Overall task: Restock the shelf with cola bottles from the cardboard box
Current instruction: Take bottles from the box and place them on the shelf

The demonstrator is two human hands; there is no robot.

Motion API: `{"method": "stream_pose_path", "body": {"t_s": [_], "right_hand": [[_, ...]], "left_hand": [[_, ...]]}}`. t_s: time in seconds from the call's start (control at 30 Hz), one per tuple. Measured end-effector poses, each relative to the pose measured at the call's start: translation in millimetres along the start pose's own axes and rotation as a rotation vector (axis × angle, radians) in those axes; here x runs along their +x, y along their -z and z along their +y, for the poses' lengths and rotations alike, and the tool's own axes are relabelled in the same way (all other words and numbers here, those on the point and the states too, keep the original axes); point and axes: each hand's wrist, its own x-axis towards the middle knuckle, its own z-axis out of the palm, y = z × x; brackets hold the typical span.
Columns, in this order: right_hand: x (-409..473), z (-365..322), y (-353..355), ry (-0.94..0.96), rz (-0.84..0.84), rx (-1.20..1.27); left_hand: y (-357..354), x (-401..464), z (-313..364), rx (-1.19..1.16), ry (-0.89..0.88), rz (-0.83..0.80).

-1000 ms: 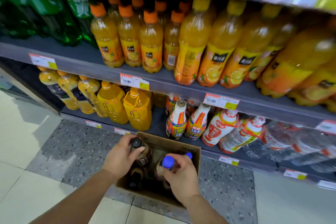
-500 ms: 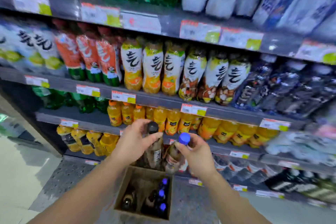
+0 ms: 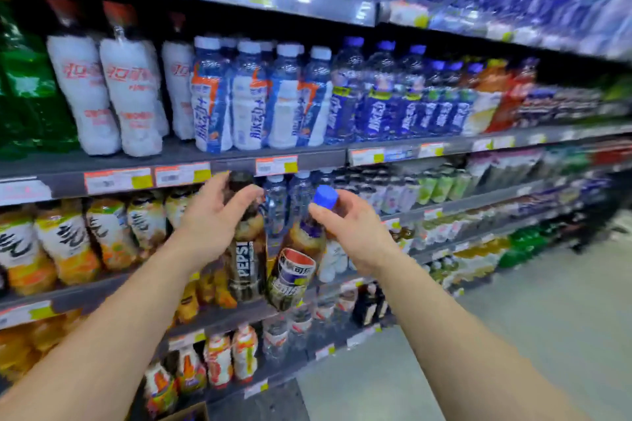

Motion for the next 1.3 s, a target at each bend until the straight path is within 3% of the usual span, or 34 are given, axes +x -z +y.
{"method": "stream_pose_path", "body": {"t_s": [0.4, 0.63, 1.07, 1.3], "right_hand": [[-66.9, 17.2, 338.1, -0.102, 0.262, -0.142], [-78.6, 59.3, 499.0, -0.124, 0.485, -0.048], [39.3, 106.6, 796.1, -0.142, 0.728, -0.108], [81.9, 130.6, 953.0, -0.120, 0.844, -0.119]], "left_hand": [[-348.9, 30.8, 72.9, -0.216, -0.034, -0.343], [-537.7, 68.6, 75.5, -0.372, 0.042, -0.464], [-871.7, 248.9, 79.2, -0.495, 0.011, -0.694], [-1034.2, 322.3, 90.2, -0.507, -0.063, -0.711]]}}
